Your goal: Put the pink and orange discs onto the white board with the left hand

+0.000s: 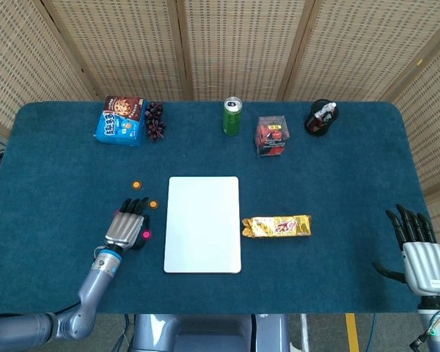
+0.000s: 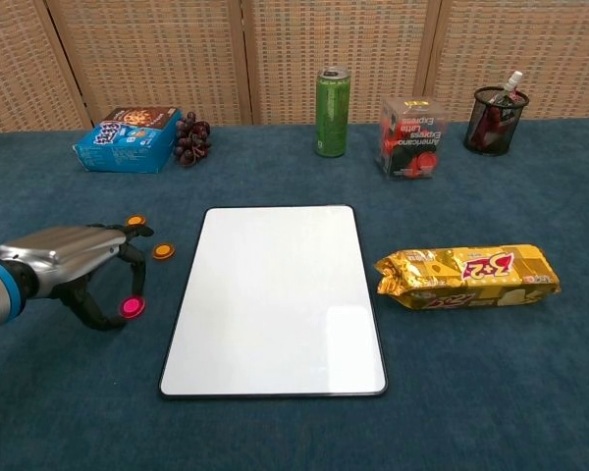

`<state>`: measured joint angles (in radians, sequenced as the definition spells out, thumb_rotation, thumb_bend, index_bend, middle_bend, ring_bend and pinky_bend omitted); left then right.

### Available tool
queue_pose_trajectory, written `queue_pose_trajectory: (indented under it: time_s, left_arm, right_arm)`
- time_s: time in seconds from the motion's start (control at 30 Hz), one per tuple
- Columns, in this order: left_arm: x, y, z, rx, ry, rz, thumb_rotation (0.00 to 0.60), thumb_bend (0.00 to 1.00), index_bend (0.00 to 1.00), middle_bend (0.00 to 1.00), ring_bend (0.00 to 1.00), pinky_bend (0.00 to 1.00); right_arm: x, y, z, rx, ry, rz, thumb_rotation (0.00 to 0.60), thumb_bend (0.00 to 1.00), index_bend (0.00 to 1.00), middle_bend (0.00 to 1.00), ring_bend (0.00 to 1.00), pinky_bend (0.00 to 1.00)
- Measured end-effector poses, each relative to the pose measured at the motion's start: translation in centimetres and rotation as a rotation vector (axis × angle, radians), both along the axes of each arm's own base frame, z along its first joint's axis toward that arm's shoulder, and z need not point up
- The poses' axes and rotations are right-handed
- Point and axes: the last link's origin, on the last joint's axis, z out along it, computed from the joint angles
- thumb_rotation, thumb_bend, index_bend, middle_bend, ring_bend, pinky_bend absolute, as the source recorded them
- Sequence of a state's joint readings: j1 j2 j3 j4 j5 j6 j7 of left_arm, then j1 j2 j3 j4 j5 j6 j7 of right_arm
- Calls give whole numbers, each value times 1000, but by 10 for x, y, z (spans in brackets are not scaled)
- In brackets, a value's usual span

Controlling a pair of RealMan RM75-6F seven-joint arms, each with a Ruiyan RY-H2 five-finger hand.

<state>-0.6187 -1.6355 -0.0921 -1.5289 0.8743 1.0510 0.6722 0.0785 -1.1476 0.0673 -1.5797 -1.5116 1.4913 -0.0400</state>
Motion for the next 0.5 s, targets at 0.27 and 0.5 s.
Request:
queue_pose_trajectory:
  time_s: [0.27, 0.5]
  left_arm:
    - [19, -1, 2, -5, -54, -25, 600, 341, 568, 0, 0, 0]
    - [53, 4, -10, -48, -93, -64, 600, 339, 567, 0, 0, 0]
  right_arm:
    - [0, 0, 0, 3, -4, -2, 600, 0, 0, 0, 0, 0]
    - [-1, 0, 0, 4, -5, -6, 600, 0, 0, 0, 0, 0]
